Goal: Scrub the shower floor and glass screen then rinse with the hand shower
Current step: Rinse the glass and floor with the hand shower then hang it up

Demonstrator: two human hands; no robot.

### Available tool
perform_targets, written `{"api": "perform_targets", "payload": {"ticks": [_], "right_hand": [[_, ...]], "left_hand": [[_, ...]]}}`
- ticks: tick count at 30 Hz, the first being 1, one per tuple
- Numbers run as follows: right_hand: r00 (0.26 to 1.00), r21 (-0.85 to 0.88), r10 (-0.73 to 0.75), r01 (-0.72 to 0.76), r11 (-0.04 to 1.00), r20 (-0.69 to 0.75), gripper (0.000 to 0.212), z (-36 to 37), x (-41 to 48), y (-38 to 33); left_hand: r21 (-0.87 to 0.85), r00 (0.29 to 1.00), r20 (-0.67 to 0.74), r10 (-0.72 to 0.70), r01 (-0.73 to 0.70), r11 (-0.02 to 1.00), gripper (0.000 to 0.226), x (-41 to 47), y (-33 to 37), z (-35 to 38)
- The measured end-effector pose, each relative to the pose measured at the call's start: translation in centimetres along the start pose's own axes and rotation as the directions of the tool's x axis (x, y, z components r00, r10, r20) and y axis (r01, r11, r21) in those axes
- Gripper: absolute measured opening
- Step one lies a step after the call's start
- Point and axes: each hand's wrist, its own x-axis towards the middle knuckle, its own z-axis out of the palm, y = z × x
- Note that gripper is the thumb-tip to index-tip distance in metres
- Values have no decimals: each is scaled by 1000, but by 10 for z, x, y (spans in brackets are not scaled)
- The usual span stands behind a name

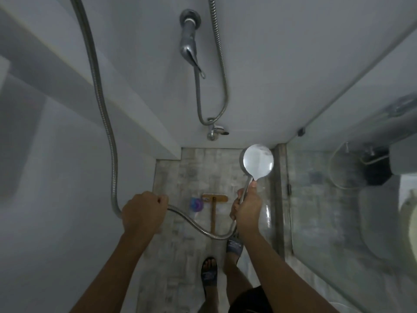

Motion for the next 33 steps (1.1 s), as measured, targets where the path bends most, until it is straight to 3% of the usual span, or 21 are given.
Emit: {"api": "perform_targets", "payload": {"ticks": [9, 17, 24, 27, 33], "right_hand": [[995, 54, 35, -30, 998, -91, 63, -4, -2, -6], [997, -37, 4, -1, 999, 80, 63, 8, -16, 8], [991, -77, -40, 50, 996, 124, 74, 26, -27, 24], [987, -87, -8, 22, 996, 163, 79, 33, -35, 29], [957, -170, 101, -56, 984, 273, 67, 52, -68, 49]], "left_hand": [[-46, 1000, 19, -14, 15, 999, 55, -12, -17, 10], [-24, 1000, 1, -23, 23, 999, 50, -7, -29, 13], [-29, 999, -32, -16, 15, 999, 49, -5, -48, 12], [-23, 999, -41, -21, 20, 1000, 49, -11, -63, 14], [-46, 997, -76, 15, -19, 999, 51, -42, -110, 24]]}}
